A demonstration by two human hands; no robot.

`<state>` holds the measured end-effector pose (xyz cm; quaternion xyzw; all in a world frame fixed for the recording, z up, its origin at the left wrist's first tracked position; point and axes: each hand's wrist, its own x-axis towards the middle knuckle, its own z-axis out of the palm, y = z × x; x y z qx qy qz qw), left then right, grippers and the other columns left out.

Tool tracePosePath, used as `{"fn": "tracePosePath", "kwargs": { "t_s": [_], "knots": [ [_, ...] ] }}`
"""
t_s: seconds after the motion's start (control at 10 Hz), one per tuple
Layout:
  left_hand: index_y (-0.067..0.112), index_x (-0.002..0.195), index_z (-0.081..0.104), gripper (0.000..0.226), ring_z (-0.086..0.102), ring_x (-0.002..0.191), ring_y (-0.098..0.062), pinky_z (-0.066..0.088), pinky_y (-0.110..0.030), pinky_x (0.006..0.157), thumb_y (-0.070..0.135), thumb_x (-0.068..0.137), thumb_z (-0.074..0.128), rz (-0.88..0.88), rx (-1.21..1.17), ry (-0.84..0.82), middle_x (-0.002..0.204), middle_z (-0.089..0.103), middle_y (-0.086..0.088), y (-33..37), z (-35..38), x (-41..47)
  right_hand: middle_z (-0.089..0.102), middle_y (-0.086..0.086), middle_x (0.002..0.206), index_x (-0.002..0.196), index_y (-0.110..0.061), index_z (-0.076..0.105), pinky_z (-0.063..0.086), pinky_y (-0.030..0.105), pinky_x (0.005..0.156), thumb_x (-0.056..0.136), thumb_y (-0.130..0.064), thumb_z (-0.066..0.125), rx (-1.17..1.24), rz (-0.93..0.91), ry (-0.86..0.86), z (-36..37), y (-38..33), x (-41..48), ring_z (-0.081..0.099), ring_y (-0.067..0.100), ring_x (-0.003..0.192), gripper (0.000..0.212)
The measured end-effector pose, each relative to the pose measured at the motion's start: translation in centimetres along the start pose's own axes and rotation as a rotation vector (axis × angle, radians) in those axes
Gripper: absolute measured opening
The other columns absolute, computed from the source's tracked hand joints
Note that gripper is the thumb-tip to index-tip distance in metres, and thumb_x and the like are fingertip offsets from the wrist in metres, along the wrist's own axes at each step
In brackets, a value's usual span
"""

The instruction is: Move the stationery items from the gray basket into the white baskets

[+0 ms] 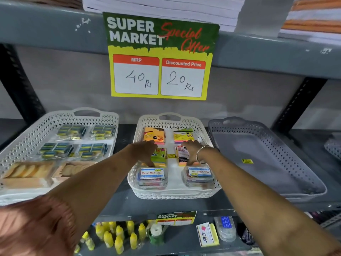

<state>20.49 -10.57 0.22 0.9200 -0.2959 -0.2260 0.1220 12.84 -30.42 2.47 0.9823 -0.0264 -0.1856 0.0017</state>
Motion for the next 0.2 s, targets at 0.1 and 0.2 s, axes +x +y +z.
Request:
{"fn": "tracePosePath", "kwargs": {
  "t_s": [0.1,0.2],
  "knots": [
    [0.011,0.139,0.032,0.083,0.045,0.123,-0.028,0.041,-0.035,0.098,0.030,0.072,0.077,0.013,0.009,0.013,0.139,0.043,-0.014,0.6,-0.1,-0.9,0.032,0.015,0.150,0.151,-0.014,0.018,0.032,0.046,0.113,0.073,-0.028,0.078,0.041,0.007,-0.002,-0.5,-0.1,-0.7,0.029,0.033,0.139,0.100],
    [0.008,0.146,0.011,0.093,0.021,0.137,-0.033,0.027,-0.045,0.110,0.046,0.080,0.063,0.095,0.161,0.242,0.152,0.021,-0.015,2.5,0.2,-3.1,0.023,0.013,0.156,0.151,-0.009,0.015,0.023,0.040,0.119,0.076,-0.033,0.075,0.220,-0.027,0.217,-1.3,-1.1,-2.6,0.019,0.031,0.145,0.099]
  ]
}}
